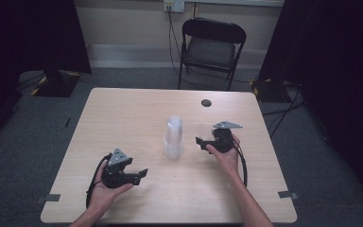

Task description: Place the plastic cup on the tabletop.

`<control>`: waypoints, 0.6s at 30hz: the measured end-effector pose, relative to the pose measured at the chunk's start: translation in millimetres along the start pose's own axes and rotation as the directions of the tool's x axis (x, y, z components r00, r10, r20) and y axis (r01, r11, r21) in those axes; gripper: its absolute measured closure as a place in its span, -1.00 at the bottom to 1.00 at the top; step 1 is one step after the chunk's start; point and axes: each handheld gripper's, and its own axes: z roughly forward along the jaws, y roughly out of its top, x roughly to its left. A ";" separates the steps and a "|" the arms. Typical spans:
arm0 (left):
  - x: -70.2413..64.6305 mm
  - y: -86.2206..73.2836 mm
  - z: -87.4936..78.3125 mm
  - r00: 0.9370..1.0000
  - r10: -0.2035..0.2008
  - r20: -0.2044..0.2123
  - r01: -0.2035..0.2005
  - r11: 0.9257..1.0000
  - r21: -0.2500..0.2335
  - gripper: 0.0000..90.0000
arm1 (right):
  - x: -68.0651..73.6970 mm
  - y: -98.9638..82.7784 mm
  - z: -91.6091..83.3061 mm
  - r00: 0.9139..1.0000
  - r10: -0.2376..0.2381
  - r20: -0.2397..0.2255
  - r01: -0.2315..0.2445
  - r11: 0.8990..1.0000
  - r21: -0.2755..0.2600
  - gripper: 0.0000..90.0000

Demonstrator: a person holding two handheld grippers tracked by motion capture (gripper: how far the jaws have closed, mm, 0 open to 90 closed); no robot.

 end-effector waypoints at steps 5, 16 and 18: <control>6.0 1.0 -3.0 1.000 -0.013 -0.011 0.013 1.000 -0.002 -0.49 | -2.8 -3.0 -8.6 1.000 -0.003 -0.002 0.003 1.000 0.006 -0.63; 12.4 1.1 -5.7 0.999 -0.030 -0.029 0.030 0.999 -0.015 -0.49 | -8.3 -13.0 -34.5 1.000 0.022 -0.014 -0.021 0.999 0.030 -0.66; 11.1 1.0 -5.5 0.999 -0.021 -0.025 0.021 1.000 -0.009 -0.49 | -9.4 -16.2 -39.5 0.999 0.032 -0.015 -0.031 0.999 0.039 -0.62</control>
